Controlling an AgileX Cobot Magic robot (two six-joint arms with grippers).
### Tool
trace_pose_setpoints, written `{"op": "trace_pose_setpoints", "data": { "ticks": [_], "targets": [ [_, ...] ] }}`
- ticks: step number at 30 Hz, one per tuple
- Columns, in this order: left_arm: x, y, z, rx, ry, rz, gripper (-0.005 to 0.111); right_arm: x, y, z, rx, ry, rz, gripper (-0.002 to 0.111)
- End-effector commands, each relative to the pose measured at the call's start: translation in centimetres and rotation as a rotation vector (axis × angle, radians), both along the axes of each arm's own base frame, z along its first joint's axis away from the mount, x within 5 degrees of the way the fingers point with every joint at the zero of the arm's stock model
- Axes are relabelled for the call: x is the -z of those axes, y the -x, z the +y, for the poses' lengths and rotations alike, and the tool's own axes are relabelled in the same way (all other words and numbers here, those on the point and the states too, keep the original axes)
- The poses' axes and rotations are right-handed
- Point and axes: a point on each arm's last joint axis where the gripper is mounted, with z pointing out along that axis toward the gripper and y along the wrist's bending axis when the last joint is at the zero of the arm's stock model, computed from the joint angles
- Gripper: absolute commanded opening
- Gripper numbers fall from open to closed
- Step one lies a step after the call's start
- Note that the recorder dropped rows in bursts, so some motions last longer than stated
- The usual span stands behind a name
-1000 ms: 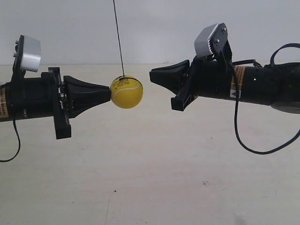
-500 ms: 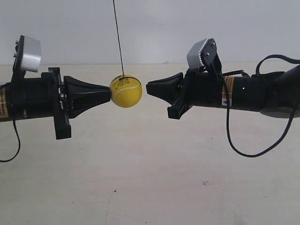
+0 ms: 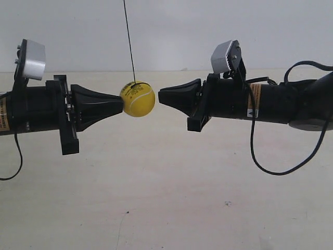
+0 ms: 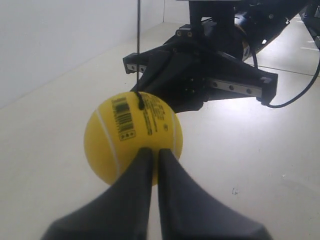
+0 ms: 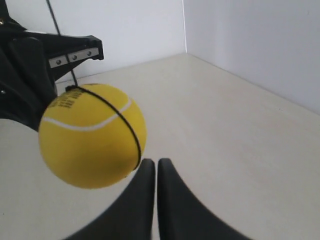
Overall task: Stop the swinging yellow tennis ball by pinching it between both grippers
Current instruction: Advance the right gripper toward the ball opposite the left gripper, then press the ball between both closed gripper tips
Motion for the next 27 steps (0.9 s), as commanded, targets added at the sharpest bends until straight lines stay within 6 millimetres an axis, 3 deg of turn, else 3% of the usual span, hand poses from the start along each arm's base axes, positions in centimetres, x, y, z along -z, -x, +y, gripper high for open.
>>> {"op": "trace_pose_setpoints", "data": {
  "ticks": [1, 9, 27],
  "targets": [
    [-0.1, 0.1, -0.2, 0.014, 0.006, -0.001, 0.005, -0.5, 0.2, 0.2, -0.042, -0.03, -0.019, 0.0],
    [-0.1, 0.1, -0.2, 0.016, 0.004, -0.002, 0.005, -0.3, 1.2, 2.7, -0.096, 0.021, -0.034, 0.0],
    [0.0, 0.1, -0.2, 0.019, -0.002, -0.001, 0.005, -0.3, 1.2, 2.7, -0.093, 0.025, -0.035, 0.0]
  ]
}}
